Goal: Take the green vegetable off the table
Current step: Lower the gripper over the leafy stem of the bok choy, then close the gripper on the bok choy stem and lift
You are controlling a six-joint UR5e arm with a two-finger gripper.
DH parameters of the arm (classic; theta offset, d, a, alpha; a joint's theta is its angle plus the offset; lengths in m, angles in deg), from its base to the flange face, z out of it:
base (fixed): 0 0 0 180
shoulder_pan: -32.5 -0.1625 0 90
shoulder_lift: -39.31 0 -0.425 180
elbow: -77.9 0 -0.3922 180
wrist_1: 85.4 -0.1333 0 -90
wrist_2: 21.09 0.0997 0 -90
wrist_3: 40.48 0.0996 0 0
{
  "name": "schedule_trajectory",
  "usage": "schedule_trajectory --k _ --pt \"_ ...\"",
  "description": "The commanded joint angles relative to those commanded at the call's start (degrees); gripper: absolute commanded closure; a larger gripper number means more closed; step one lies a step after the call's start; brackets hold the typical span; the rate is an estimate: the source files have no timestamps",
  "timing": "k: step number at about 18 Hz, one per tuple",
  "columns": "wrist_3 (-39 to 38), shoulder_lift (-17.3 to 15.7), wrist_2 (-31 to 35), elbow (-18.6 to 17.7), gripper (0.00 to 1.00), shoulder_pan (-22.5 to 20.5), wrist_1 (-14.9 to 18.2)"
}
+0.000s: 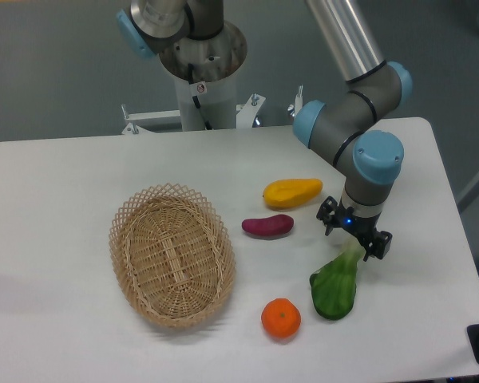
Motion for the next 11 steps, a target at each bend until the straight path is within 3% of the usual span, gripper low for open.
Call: schedule_trajectory --k 2,5,8,11 --pt "0.09 0.26 0.17 -0.17 0.00 0.00 -1.92" --pt "0.27 0.35 0.18 -0.18 0.32 0.00 -2.81" --pt "0.27 0.35 0.18 -0.09 0.54 0.00 -2.81" --pt "0.27 0.09 0.18 0.35 0.60 0.00 -2.81"
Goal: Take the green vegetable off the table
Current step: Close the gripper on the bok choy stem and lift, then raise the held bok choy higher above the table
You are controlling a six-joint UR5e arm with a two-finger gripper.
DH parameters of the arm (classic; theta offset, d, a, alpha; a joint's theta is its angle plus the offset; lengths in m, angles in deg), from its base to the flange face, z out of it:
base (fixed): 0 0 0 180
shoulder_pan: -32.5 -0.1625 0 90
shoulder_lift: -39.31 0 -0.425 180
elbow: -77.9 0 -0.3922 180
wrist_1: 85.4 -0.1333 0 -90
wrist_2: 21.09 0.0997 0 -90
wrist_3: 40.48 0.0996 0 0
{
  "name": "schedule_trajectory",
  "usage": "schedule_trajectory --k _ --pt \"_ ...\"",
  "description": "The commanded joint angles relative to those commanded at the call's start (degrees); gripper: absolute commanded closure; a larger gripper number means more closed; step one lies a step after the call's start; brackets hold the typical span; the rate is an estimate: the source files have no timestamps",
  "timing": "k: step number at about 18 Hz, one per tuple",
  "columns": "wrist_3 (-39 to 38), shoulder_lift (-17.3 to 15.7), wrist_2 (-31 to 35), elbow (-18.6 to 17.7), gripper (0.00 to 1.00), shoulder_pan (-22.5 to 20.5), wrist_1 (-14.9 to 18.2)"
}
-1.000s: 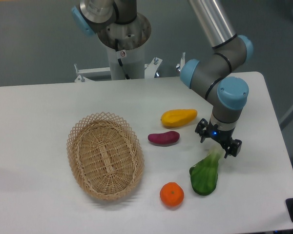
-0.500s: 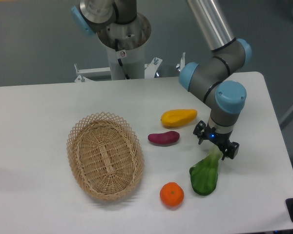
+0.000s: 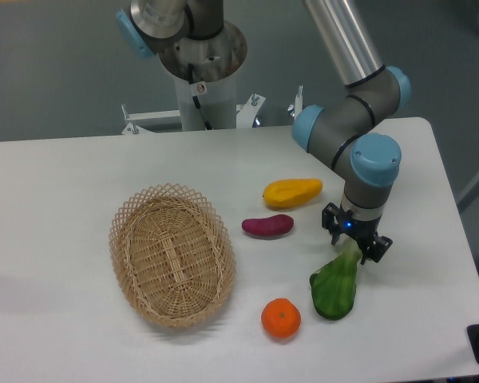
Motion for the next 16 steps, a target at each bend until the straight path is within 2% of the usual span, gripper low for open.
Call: schedule_trajectory --k 3,6,9,12,16 --pt "0.18 -0.70 -0.09 1.23 0.61 0.00 0.09" --pt "0.70 -3.07 -0.44 3.51 0.61 0.00 1.49" --pt "0.79 -6.93 -1.66 5.62 0.61 0.00 6.66" --pt "0.79 -10.36 -5.88 7.21 0.61 -0.09 12.64" --pt "0.88 -14.94 -6.42 8.96 0.61 -0.62 21.07"
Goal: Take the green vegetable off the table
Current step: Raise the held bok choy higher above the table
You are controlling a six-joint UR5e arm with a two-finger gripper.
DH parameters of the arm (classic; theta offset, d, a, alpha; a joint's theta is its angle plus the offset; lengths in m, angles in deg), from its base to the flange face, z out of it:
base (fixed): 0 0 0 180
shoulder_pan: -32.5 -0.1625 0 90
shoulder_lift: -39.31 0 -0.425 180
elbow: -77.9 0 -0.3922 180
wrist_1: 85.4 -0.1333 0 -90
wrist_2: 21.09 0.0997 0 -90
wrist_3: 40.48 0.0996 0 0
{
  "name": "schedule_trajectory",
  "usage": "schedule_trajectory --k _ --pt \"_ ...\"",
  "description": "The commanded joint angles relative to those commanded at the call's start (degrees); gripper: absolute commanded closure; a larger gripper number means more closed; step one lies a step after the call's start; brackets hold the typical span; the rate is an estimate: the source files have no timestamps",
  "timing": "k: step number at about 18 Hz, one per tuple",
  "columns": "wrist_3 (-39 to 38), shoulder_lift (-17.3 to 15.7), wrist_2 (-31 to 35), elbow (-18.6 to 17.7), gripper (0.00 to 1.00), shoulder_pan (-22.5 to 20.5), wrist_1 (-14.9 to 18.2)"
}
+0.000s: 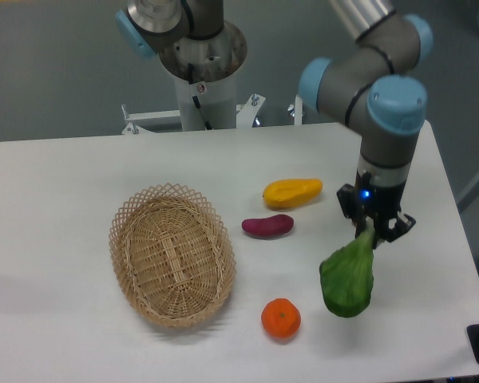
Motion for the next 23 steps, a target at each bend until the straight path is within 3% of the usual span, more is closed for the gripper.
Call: schedule_trajectory --k 3,7,23 --pt "1.66 -1.76 0.09 3.25 0.61 -1.05 6.60" --pt "5.70 -1.94 0.18 6.07 0.61 -3.16 12.23" --pt "8.09 -2.29 0.35 6.16 0.61 -4.39 12.42"
